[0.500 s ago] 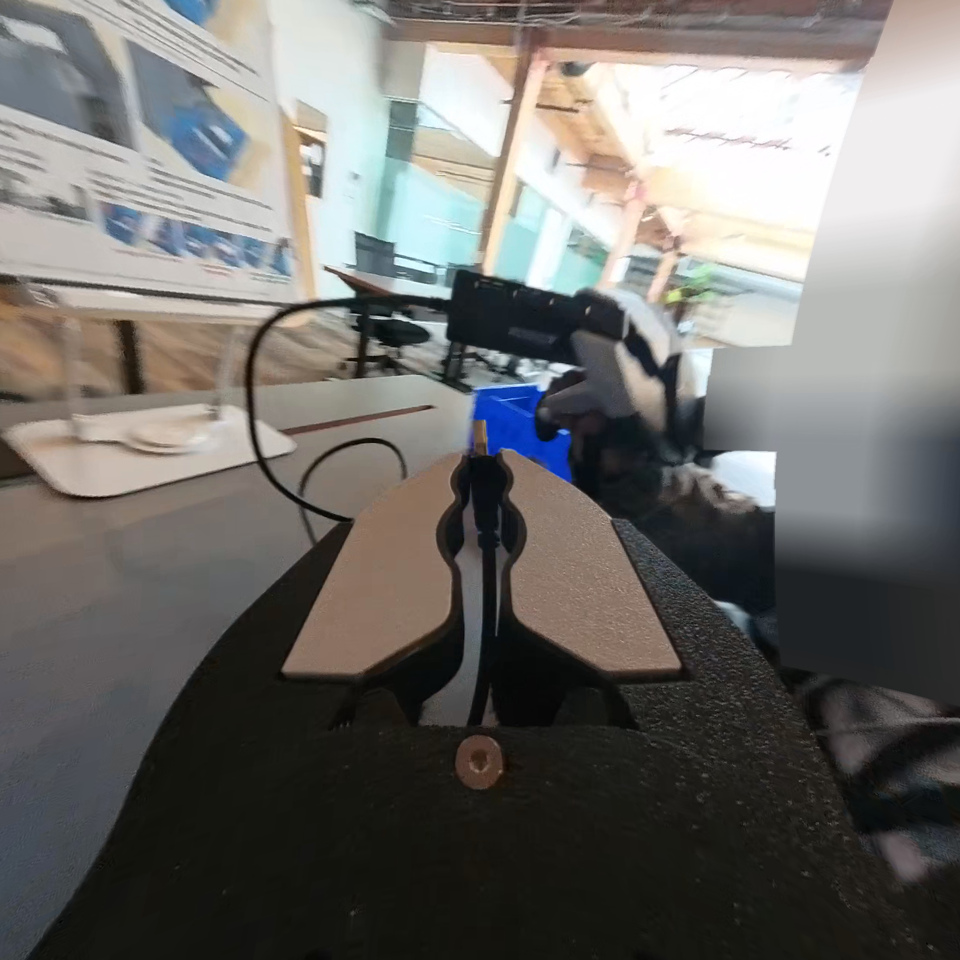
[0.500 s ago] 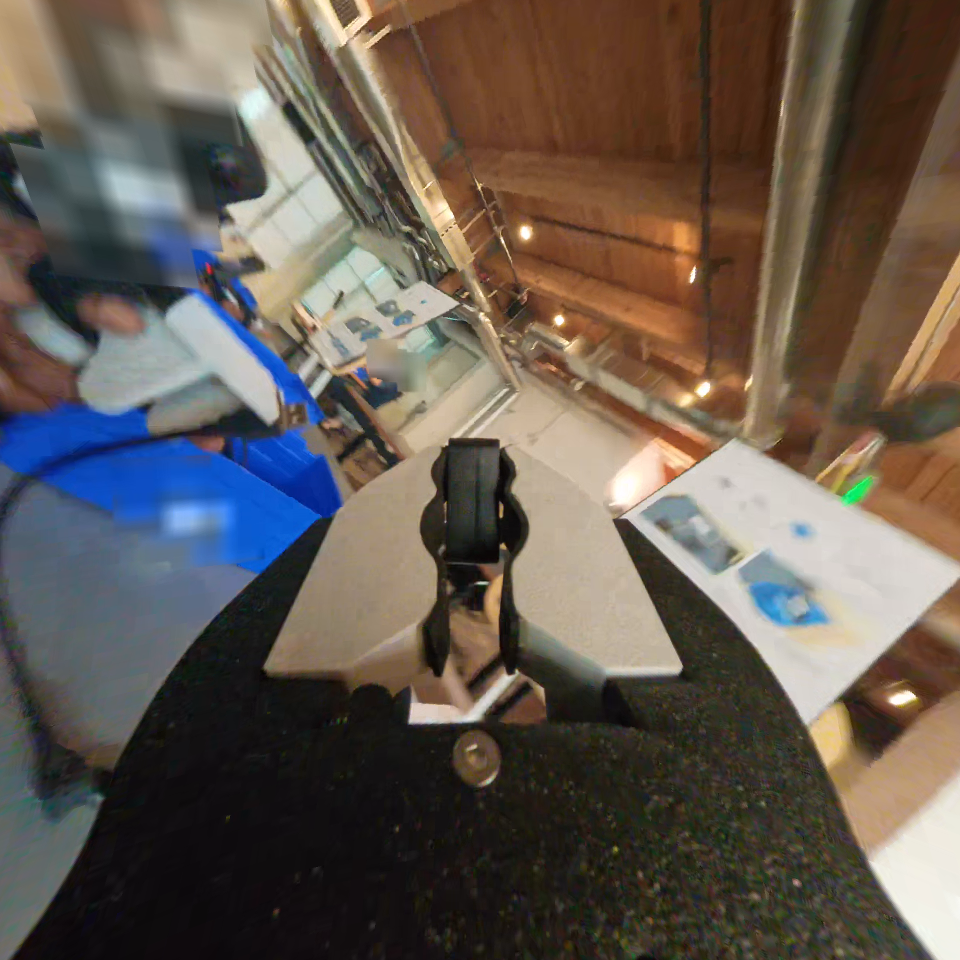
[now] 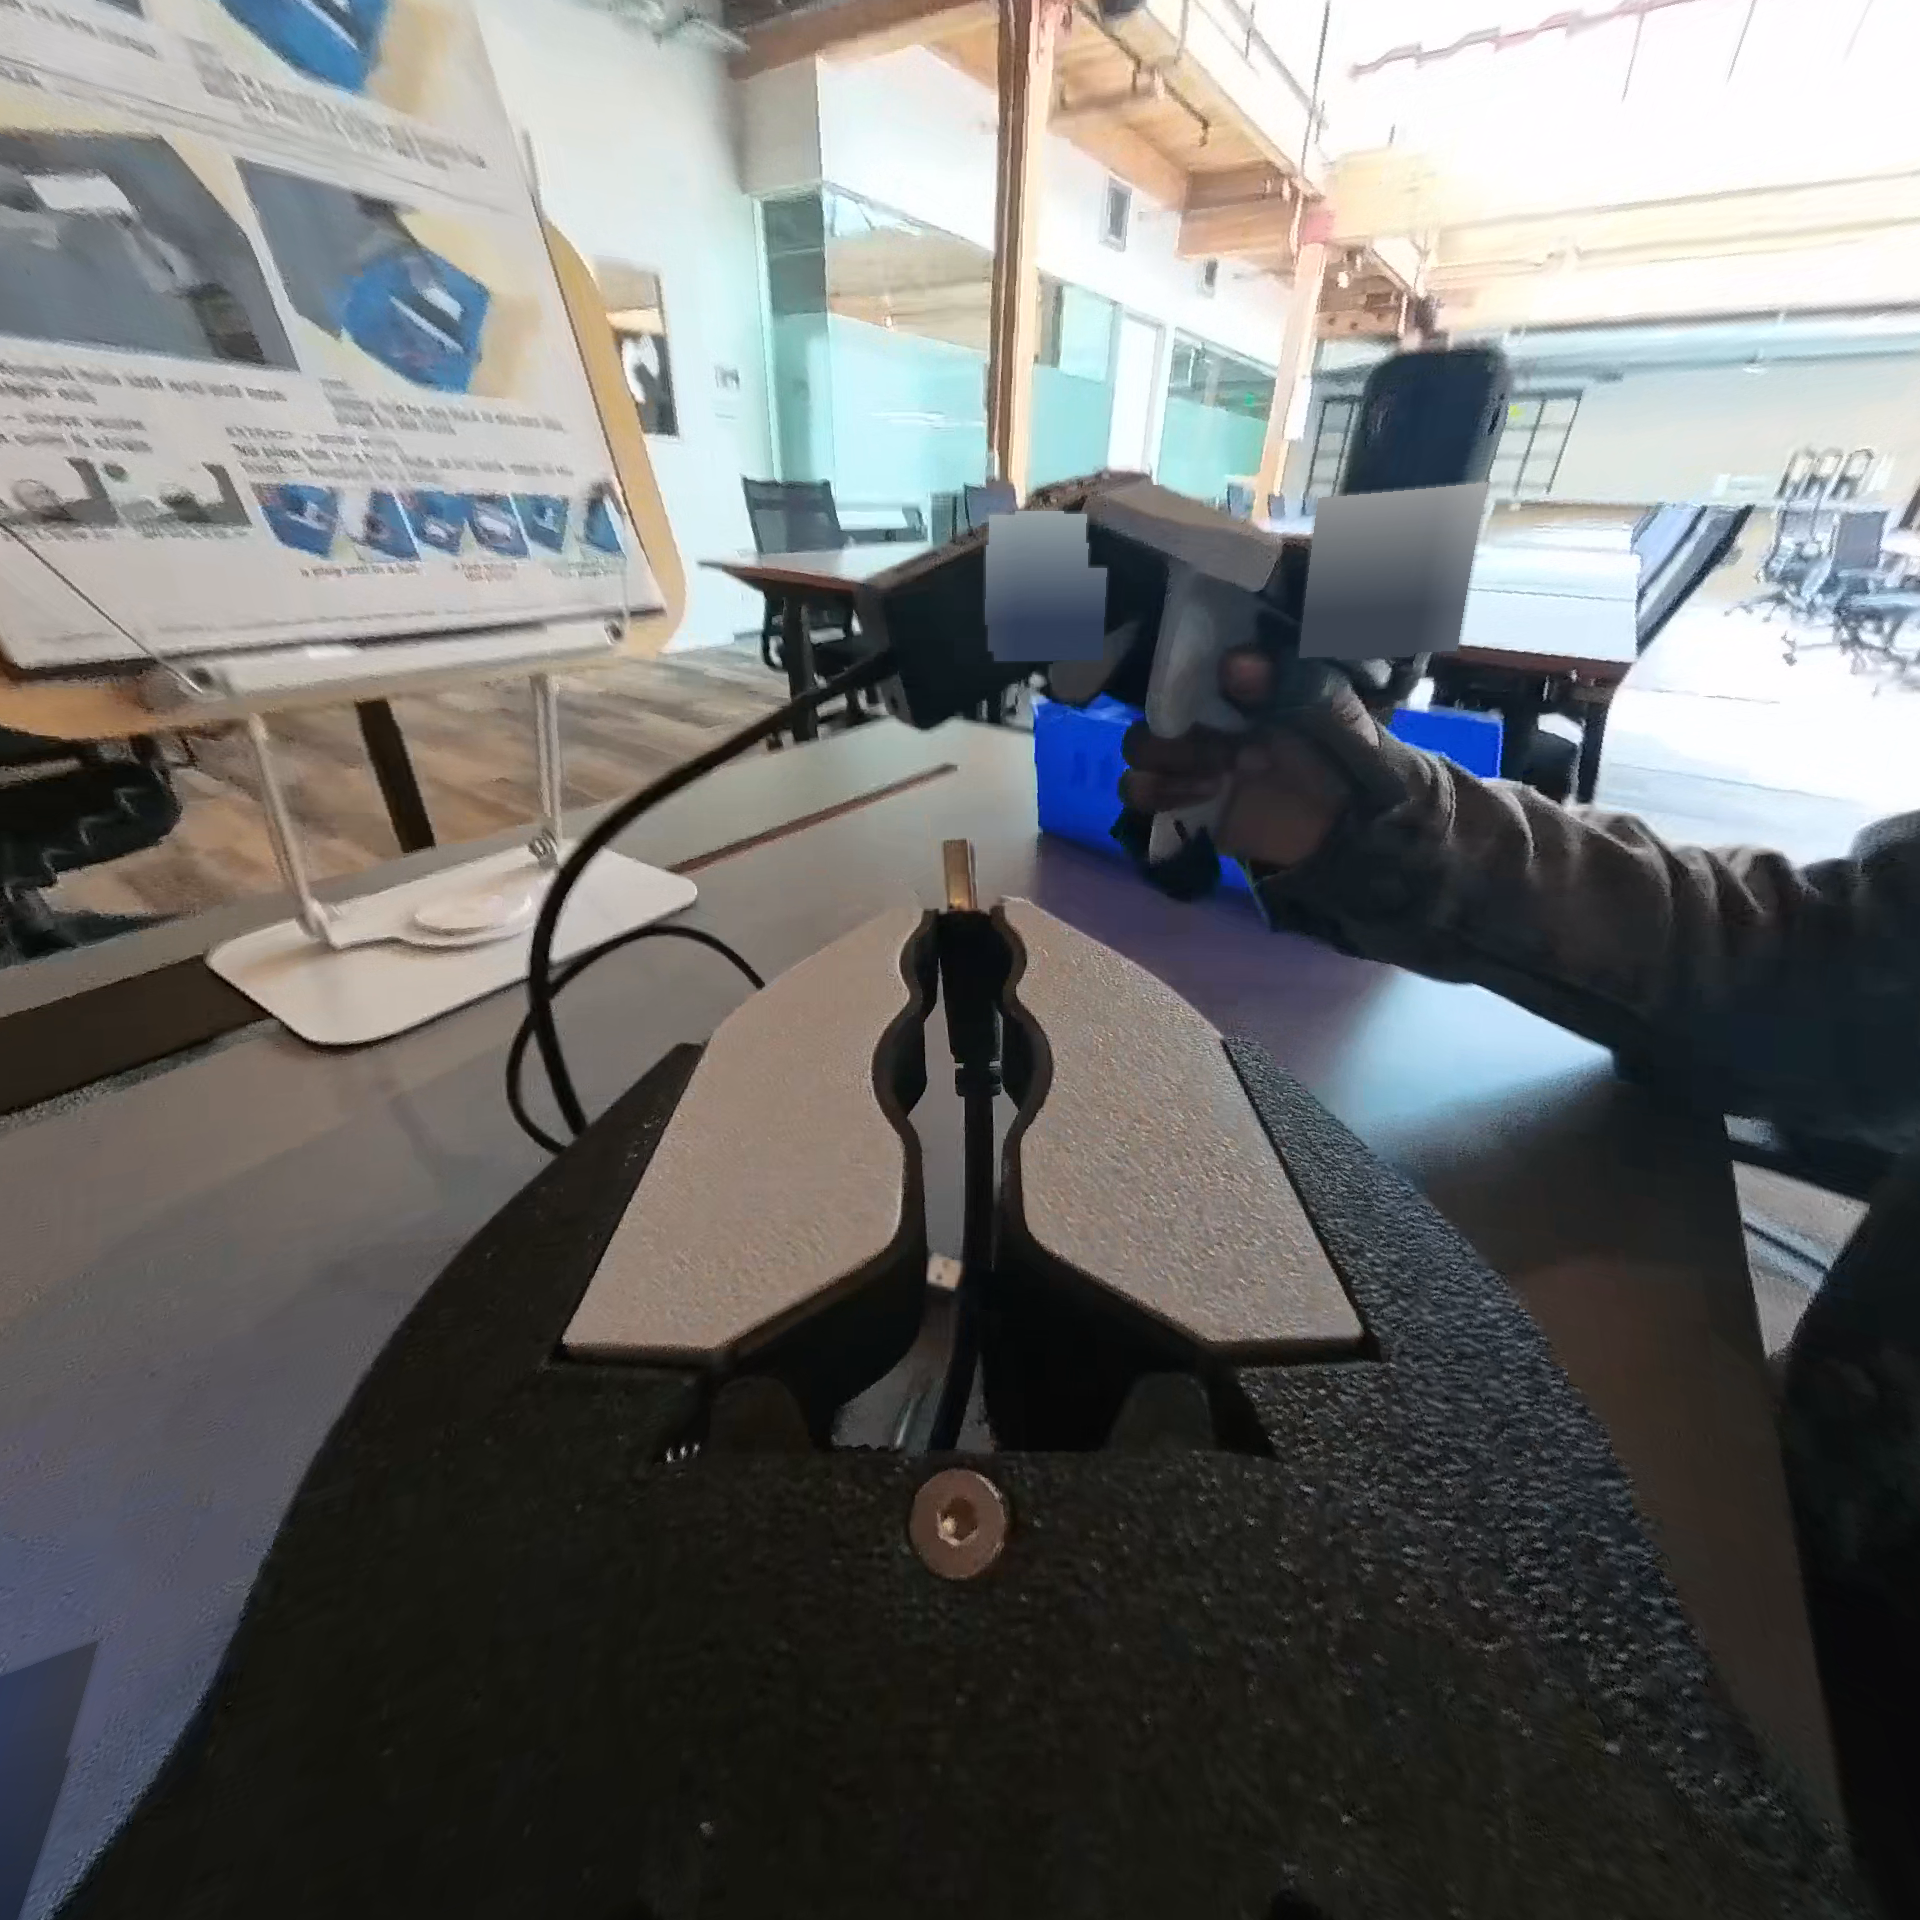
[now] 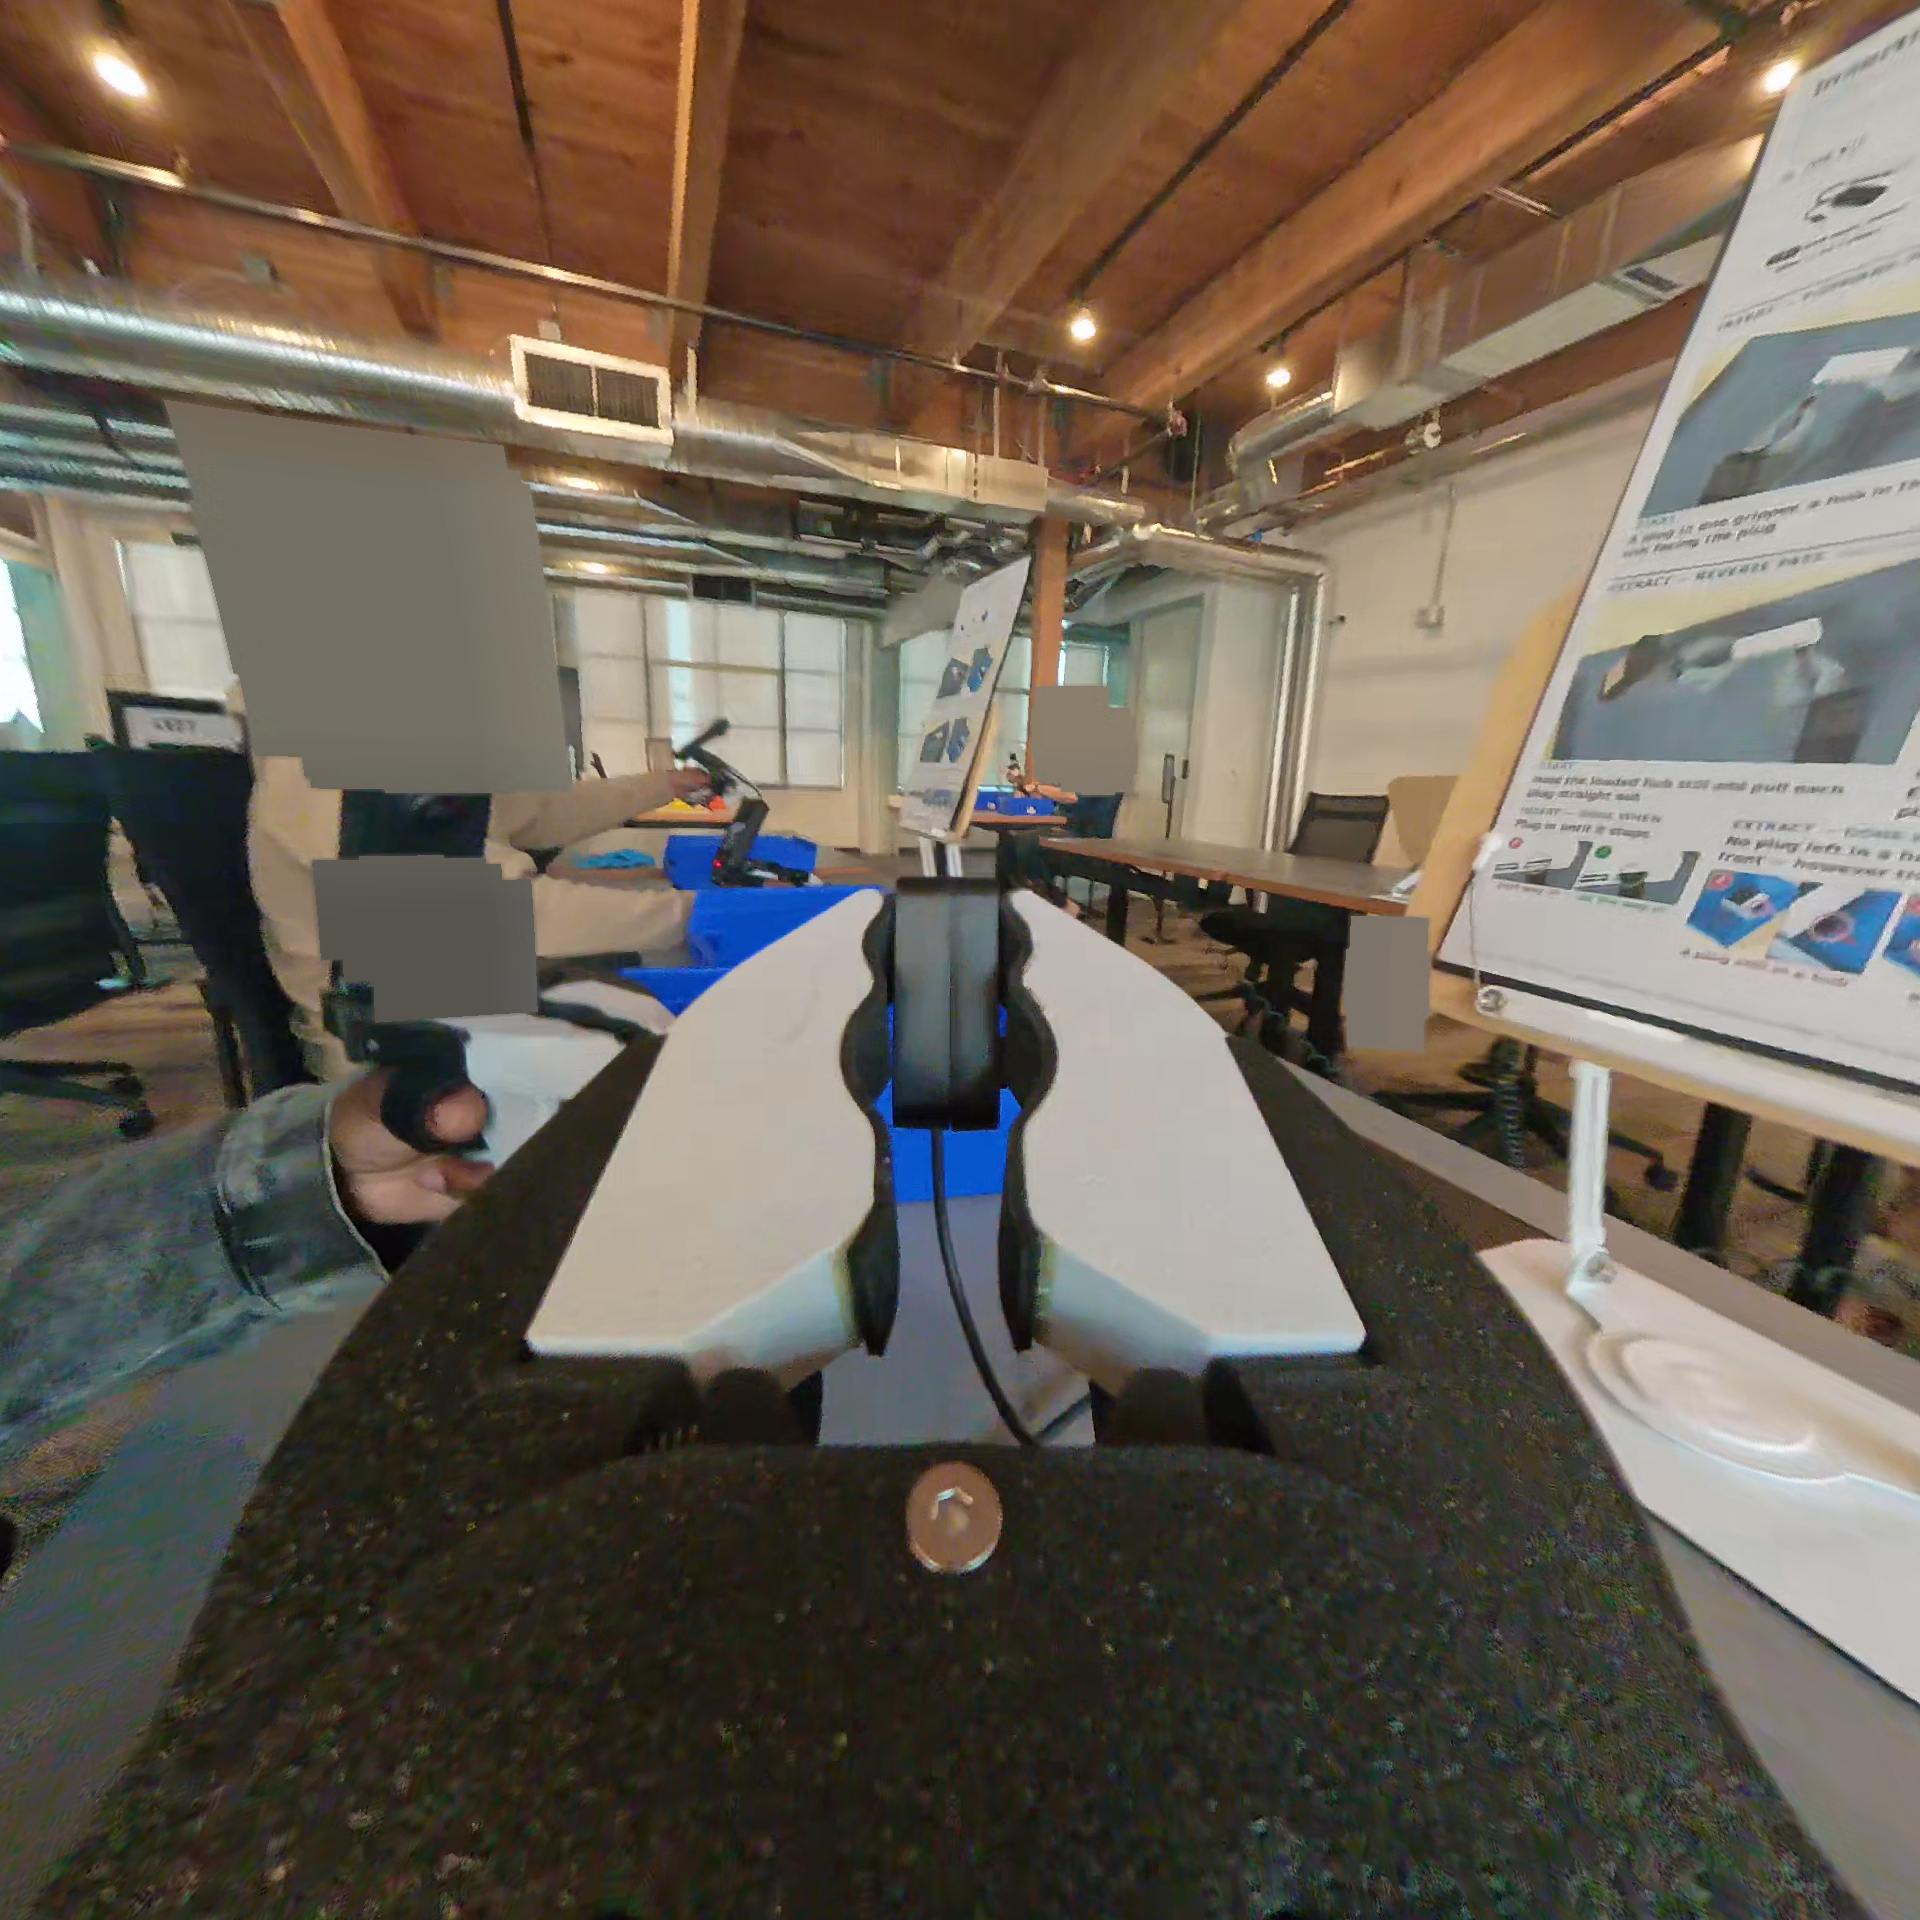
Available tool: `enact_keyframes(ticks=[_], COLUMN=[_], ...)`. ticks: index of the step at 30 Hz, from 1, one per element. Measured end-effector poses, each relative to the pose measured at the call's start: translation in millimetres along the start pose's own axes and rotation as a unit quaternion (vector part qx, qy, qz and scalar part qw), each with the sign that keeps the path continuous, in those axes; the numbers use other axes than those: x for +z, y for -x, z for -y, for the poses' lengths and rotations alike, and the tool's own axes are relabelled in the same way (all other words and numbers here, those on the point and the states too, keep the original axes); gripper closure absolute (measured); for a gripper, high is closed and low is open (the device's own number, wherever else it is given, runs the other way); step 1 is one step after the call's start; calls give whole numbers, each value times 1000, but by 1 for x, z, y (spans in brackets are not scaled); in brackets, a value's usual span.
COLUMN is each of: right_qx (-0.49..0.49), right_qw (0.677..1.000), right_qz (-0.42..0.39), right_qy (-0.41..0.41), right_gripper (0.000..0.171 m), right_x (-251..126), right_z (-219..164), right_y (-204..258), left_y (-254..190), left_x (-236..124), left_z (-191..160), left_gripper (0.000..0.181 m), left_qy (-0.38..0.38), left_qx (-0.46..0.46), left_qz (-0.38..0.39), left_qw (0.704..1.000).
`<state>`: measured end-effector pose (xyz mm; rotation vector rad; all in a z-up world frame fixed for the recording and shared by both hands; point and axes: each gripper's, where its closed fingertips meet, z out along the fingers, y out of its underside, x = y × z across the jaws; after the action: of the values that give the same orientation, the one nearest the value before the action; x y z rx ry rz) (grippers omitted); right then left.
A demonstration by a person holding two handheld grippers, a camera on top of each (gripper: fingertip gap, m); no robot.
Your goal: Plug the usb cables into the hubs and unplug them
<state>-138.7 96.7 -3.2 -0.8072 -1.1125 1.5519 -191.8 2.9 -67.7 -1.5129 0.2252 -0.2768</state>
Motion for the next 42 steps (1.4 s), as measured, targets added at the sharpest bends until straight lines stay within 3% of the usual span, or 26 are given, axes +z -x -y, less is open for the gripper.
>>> enact_keyframes(ticks=[8, 14, 17, 21, 26, 29, 32, 33, 34, 42], right_qx=[36, 58, 73, 79, 146, 167, 184, 191, 192, 188], right_qw=[996, 992, 990, 987, 967, 957, 951, 948, 946, 926], right_qz=[68, 90, 94, 115, 176, 209, 229, 235, 242, 325], right_qy=[-35, -59, -71, -75, -114, -109, -100, -102, -100, -48], right_gripper=[155, 155, 155, 155, 154, 155, 154, 154, 154, 153], right_x=[4, 7, 9, 12, 20, 27, 31, 31, 32, 30], right_z=[-8, -5, -4, -5, -3, -11, -19, -19, -19, -36], right_y=[18, 18, 17, 23, 45, 59, 65, 66, 67, 76], left_y=[-31, -34, -35, -27, -21, -18, -21, -19, -21, -26], left_x=[28, 29, 25, 20, 28, 28, 18, 16, 15, 5], left_z=[-40, -41, -39, -45, 9, 20, 41, 38, 33, 22], left_gripper=[171, 118, 103, 108, 112, 117, 140, 156, 159, 162], left_qy=[60, 69, 81, 123, -52, -78, -136, -125, -104, -43], left_qx=[-1, 30, 18, 68, -18, -36, -28, -21, -15, 69], left_qz=[-84, -83, -91, -57, -43, -52, -61, -58, -67, -76], left_qw=[995, 994, 992, 988, 998, 995, 988, 990, 992, 994])
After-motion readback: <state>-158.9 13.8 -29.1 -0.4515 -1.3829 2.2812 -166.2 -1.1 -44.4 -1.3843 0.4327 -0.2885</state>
